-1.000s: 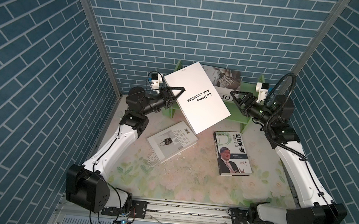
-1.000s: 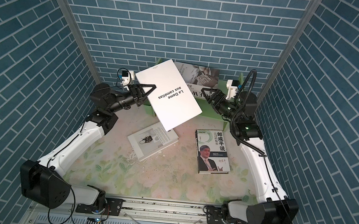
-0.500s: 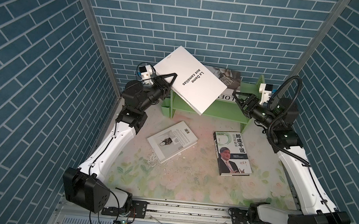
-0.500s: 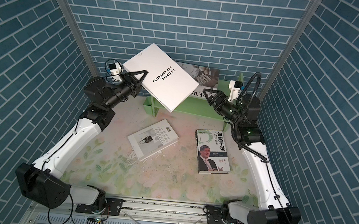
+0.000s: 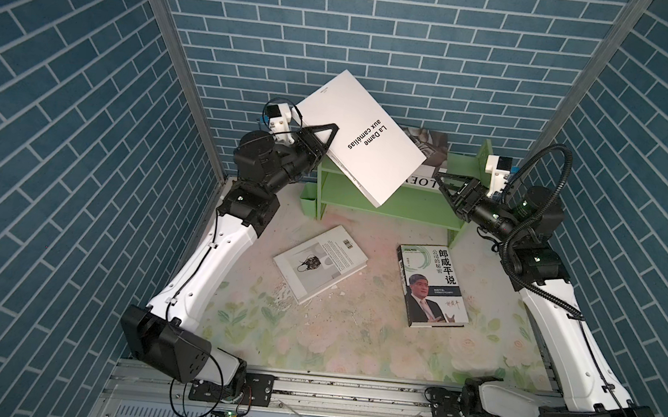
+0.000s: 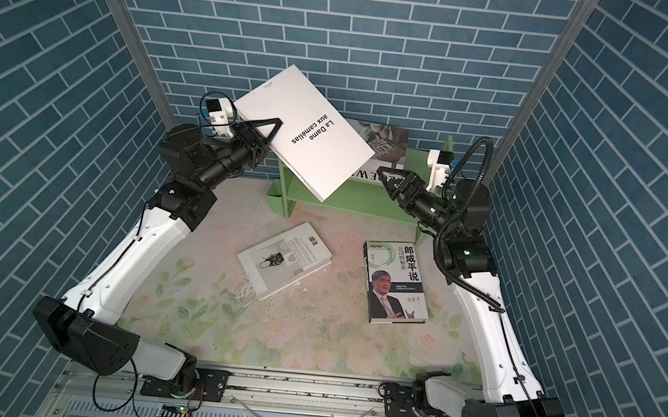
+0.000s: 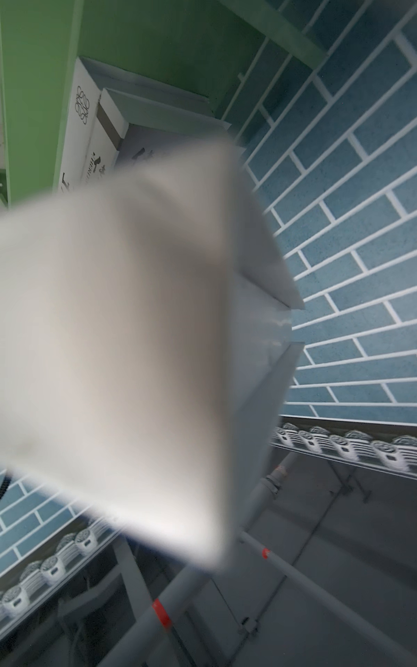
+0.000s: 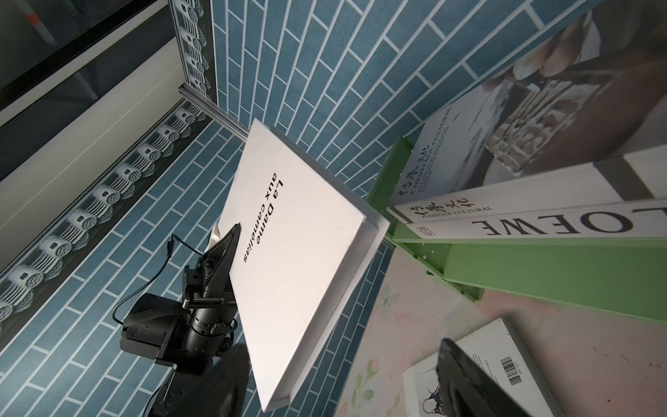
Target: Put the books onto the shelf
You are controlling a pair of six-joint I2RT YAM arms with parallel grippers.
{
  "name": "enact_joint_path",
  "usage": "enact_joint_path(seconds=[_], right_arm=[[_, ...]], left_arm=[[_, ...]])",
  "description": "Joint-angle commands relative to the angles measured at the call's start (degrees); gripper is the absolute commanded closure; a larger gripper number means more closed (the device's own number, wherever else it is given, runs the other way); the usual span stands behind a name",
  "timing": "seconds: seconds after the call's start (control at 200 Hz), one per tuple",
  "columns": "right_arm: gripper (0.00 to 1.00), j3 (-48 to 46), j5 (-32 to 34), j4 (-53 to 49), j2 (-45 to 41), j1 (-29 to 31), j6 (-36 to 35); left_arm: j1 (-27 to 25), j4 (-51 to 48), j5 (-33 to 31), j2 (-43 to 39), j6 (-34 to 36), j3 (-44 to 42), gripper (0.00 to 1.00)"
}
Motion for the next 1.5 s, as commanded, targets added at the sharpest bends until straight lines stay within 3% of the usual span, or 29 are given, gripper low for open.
enact_joint_path(seconds=[0.0, 0.145, 0.31, 0.58, 0.65, 0.705, 0.86, 1.09, 1.33, 1.496], right_arm=[[0.18, 2.0, 0.1, -1.6, -0.5, -0.2, -2.1], [0.18, 3.3, -0.4, -1.6, 0.6, -0.2, -1.9], [0.17, 5.5, -1.4, -1.5, 1.9, -0.2, 0.8], [0.17, 6.1, -3.4, -2.8, 3.8, -0.1, 5.4], [0.17, 5.6, -3.8, -2.4, 4.2, -0.1, 6.9], [0.17, 4.9, -4.4, -1.4, 4.6, 0.1, 8.7], [0.17, 2.6, -7.4, 0.4, 6.0, 0.8, 12.1], [0.17, -0.1, -8.8, -1.7, 6.2, 2.2, 13.9], [0.16, -5.9, -12.0, -4.0, 6.7, 3.8, 19.1], [0.16, -7.4, -11.8, -9.3, 5.0, 4.6, 19.0]], left_arm=[[-0.9, -7.3, 2.6, -1.1, 14.1, 5.4, 0.79], [-2.9, -18.1, 0.3, -2.1, 31.5, 10.5, 0.79], [-6.7, -25.4, -4.7, -5.0, 51.3, 9.1, 0.76], [-8.9, -26.3, -17.0, -13.8, 63.7, -4.8, 0.76], [-13.4, -25.1, -26.7, -15.5, 69.7, -7.9, 0.77], [-16.3, -25.1, -30.9, -15.8, 73.0, -9.2, 0.78], [-23.0, -24.2, -41.3, -16.8, 76.5, -14.4, 0.78], [-30.5, -22.7, -50.3, -18.6, 77.8, -22.8, 0.78], [-40.8, -21.6, -66.6, -16.1, 82.7, -29.9, 0.82], [-44.3, -17.8, -72.1, -15.1, 85.0, -34.2, 0.82]])
